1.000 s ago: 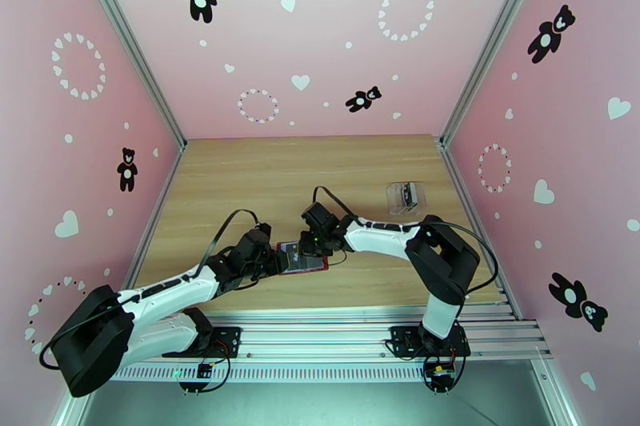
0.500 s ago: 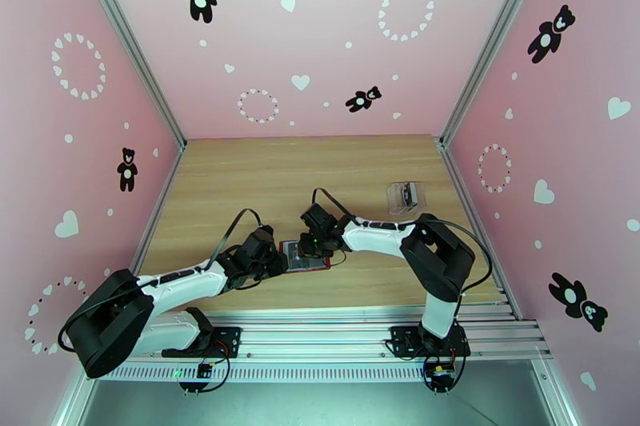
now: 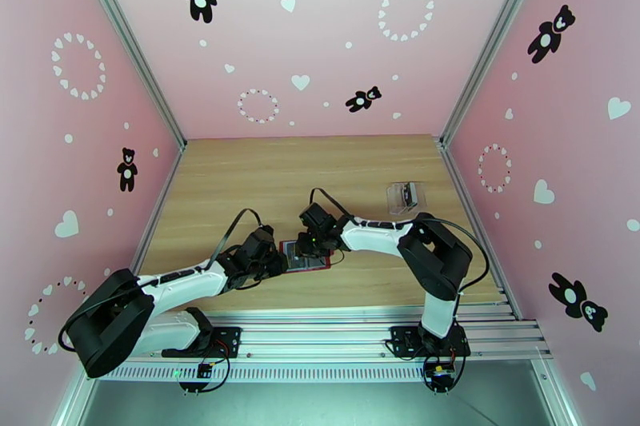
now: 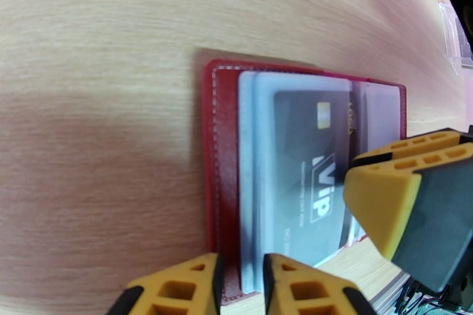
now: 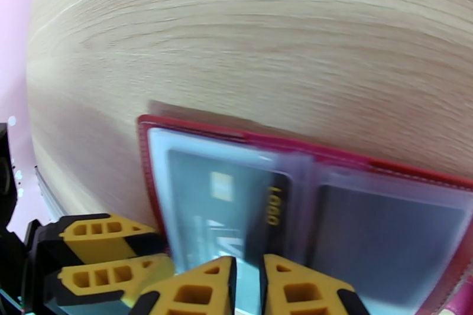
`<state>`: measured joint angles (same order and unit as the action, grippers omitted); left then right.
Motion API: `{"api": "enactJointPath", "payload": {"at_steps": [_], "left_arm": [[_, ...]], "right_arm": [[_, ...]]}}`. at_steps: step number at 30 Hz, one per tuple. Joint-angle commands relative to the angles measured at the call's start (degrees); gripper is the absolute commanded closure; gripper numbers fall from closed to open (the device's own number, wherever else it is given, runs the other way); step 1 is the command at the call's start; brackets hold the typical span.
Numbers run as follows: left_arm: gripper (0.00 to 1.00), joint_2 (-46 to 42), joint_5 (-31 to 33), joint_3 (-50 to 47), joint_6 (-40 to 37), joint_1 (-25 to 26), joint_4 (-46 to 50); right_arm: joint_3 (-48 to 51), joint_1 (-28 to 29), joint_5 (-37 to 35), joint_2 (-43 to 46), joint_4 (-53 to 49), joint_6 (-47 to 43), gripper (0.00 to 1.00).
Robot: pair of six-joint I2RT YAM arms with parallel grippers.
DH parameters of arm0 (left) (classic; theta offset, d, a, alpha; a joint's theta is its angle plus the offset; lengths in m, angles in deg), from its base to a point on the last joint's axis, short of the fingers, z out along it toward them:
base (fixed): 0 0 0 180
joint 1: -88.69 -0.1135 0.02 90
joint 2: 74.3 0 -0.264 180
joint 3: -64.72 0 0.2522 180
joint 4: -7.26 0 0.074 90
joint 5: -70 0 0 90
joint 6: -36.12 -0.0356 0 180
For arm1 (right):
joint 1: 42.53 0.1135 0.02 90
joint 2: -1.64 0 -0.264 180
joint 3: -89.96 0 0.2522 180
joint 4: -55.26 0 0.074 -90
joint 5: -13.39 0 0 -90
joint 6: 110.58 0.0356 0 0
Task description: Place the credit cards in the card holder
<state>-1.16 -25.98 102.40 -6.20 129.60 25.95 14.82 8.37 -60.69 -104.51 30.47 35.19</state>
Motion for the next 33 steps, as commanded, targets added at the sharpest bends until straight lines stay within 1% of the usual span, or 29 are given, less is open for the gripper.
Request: {"api": "enactJointPath", "payload": {"at_steps": [1,5,9,16,24,29,33], "left_arm": [[0.74,0.52,0.00,0.15,-0.42,-0.39,0.23],[0.74,0.43,0.03,0.12,-0.46,-0.40,0.18],[0.74,0.27,0.01,0.07,-0.51,-0.39,0.23],[0.74,0.23,0.00,-0.02,-0.43,-0.39,0.13],[0.74,0.22,0.01,-0.02,-0.45,-0.46,0.19],[0.74,0.16,-0.04,0.06,-0.44,-0.39,0.15],[0.74,-0.20,-0.33,0.07,-0.45,-0.39,0.12]], "right_arm": [[-0.11,0.34,-0.63,1.29,-0.27,0.05,0.80],[-0.39,0.34,-5.15,3.28,-4.24,-1.38,0.79],[-0.84,0.28,-6.61,3.16,-6.14,-1.97,0.79],[-0.48,0.69,-3.47,0.17,-4.14,-1.35,0.79],[-1.75,2.03,-2.91,-1.68,-3.96,-1.02,0.79],[-1.73,2.51,-1.97,-1.39,-3.08,-0.28,0.79],[-1.41,2.47,-2.67,0.16,-3.40,-0.09,0.79]]}}
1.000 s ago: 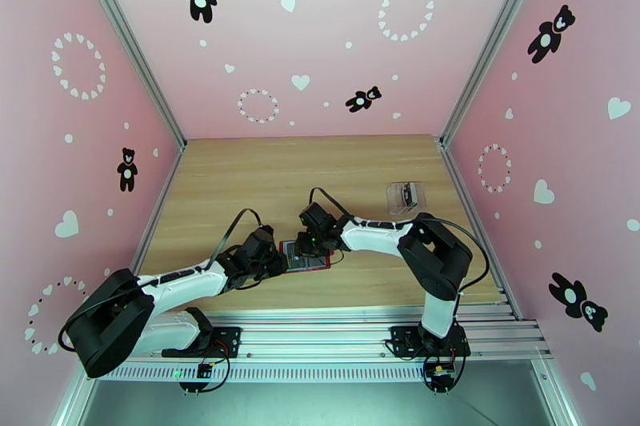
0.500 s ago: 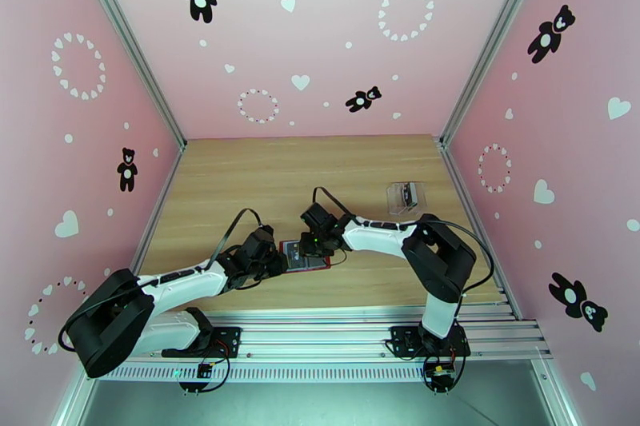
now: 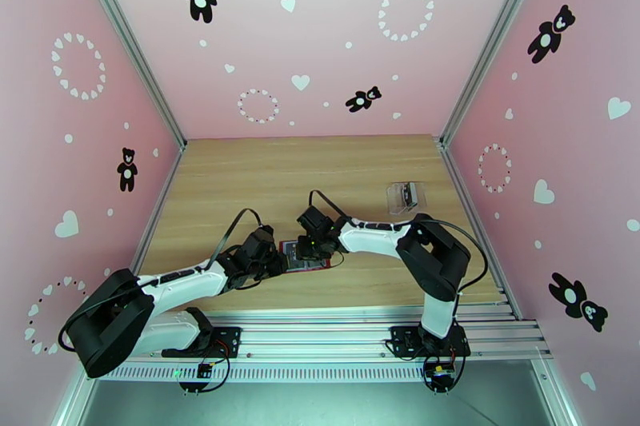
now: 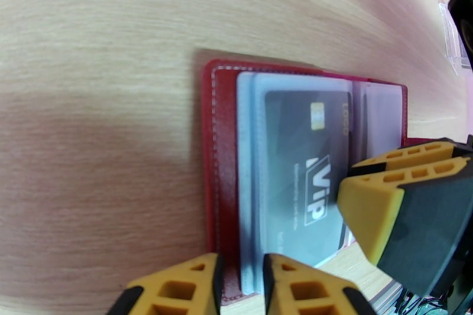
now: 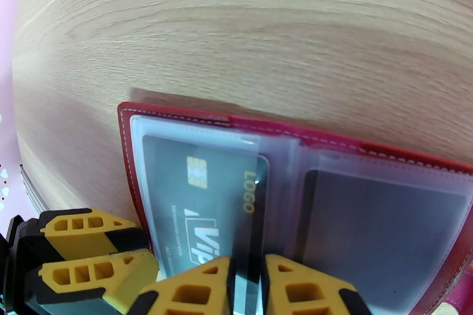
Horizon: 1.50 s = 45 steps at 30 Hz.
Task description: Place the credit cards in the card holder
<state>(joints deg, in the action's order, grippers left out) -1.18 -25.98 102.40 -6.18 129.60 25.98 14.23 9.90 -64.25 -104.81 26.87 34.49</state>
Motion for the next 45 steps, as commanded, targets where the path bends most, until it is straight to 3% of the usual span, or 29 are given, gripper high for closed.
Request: {"api": "enactJointPath", "payload": {"at_steps": [1,5,9,25,45], "left_arm": [[0.74,-0.33,-0.35,0.07,-0.43,-0.41,0.17],[0.71,-2.61,-0.41,0.38,-0.34,-0.39,1.53],[0.68,-6.50,0.64,0.42,-0.36,-0.39,3.99],[0.67,-5.99,0.01,0.42,-0.20,-0.41,3.23],[0.60,-6.12,-0.91,1.95,-0.52,-0.39,2.87]], "right_arm": [[-0.92,0.93,0.47,0.89,-0.22,0.42,0.79],[-1.19,0.93,-3.10,3.74,-2.66,-1.28,0.72],[-1.61,0.34,-5.64,5.31,-5.13,-3.55,0.72],[-1.44,-0.66,0.26,0.22,-1.16,-3.21,0.91],[-0.26,-0.68,0.36,-2.62,-1.27,-3.17,0.95]]}}
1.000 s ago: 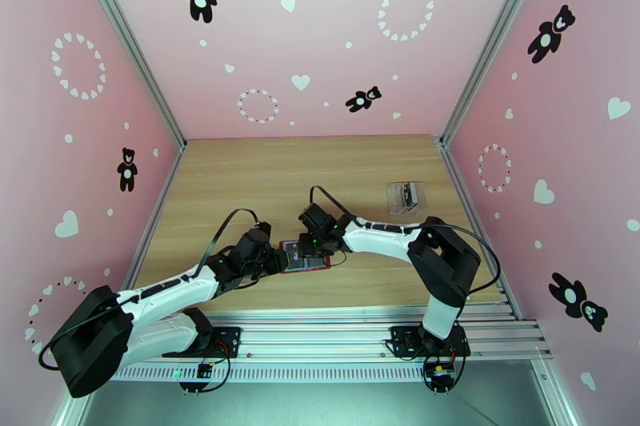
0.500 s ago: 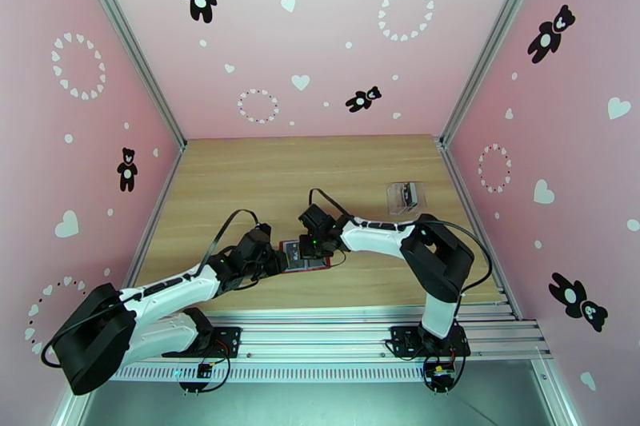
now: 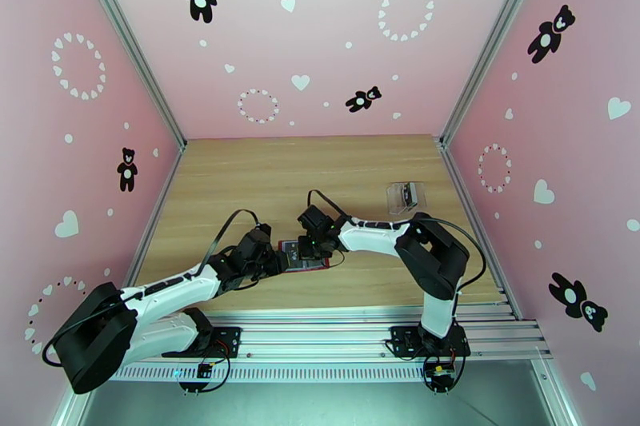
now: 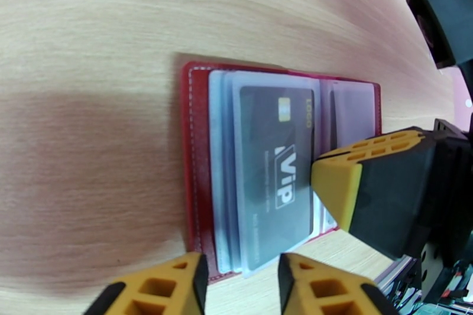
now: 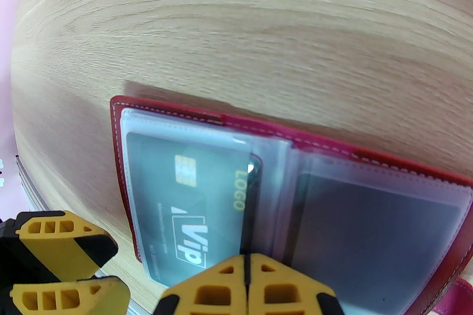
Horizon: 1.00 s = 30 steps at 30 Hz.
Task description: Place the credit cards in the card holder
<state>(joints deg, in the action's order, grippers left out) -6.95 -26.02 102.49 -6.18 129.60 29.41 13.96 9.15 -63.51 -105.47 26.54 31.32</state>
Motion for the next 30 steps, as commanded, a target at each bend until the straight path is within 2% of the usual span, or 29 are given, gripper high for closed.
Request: {"api": "enactJointPath", "payload": {"at_steps": [1,12,24,30], "left_arm": [[0.60,0.00,-0.89,2.23,-0.65,-0.32,-0.47],[0.61,7.00,-0.60,6.26,-2.54,-0.40,-0.84],[0.62,9.09,2.57,6.93,-2.88,-0.42,0.51],[0.63,9.26,2.13,6.66,-2.75,-0.39,-0.02]], "right_arm": [[0.10,0.08,-0.40,-1.96,-0.86,0.03,0.95],[1.06,0.04,-0.37,-1.39,-0.51,0.02,0.95],[0.74,0.12,-0.28,-1.79,-0.97,-0.33,0.95],[0.87,0.16,-0.40,-1.79,-1.09,-0.35,0.95]]}}
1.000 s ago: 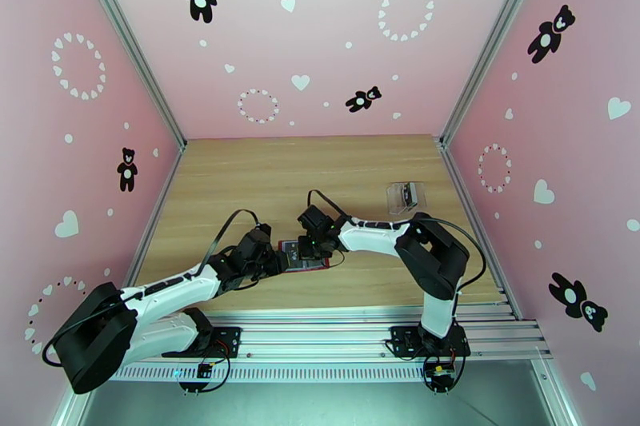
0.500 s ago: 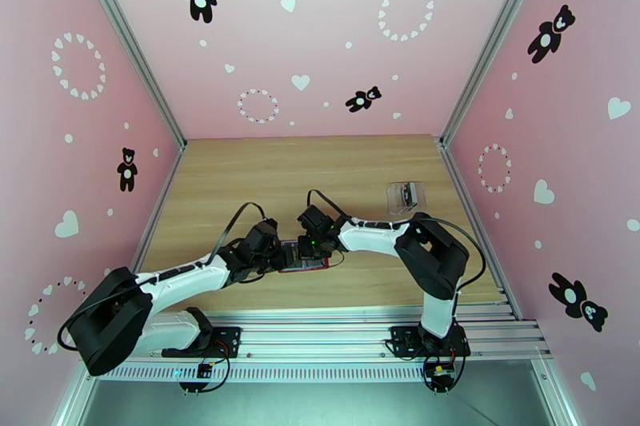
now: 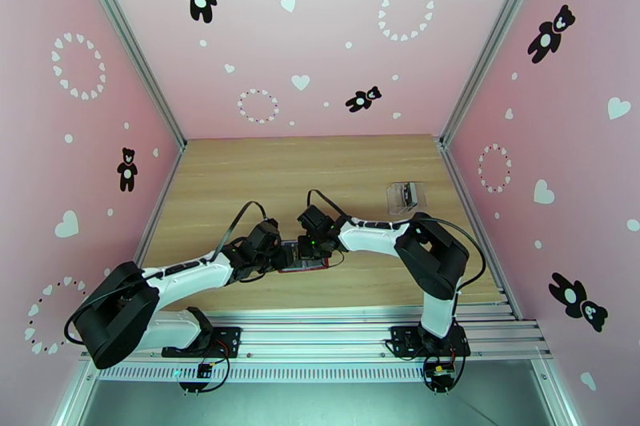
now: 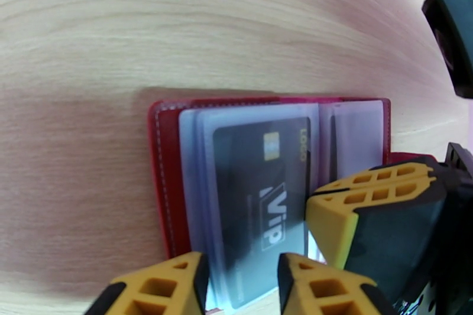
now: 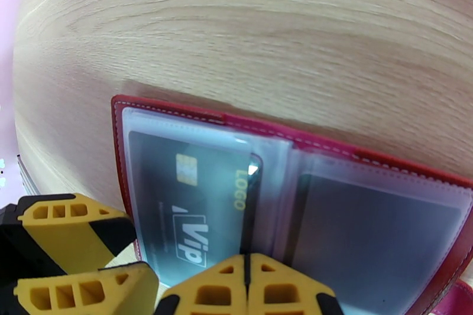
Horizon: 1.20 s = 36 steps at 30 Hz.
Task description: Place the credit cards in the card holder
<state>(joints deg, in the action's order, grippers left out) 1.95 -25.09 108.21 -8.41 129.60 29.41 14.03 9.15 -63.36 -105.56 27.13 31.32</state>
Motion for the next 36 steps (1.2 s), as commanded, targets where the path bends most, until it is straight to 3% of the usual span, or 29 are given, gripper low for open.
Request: {"api": "enactJointPath", "payload": {"at_steps": [1,13,36], "left_arm": [[0.62,0.59,0.99,0.86,-0.44,-0.40,-0.29],[0.65,2.55,-2.17,0.98,0.05,-0.39,-3.59],[0.65,1.07,0.94,2.61,-1.69,-0.32,1.07]], "right_arm": [[0.76,0.17,-0.52,-1.61,-1.75,-0.45,0.95],[0.62,0.12,-0.25,-1.96,-1.96,-0.67,0.95],[1.27,0.14,-0.42,-1.55,-1.77,-0.75,0.96]]}}
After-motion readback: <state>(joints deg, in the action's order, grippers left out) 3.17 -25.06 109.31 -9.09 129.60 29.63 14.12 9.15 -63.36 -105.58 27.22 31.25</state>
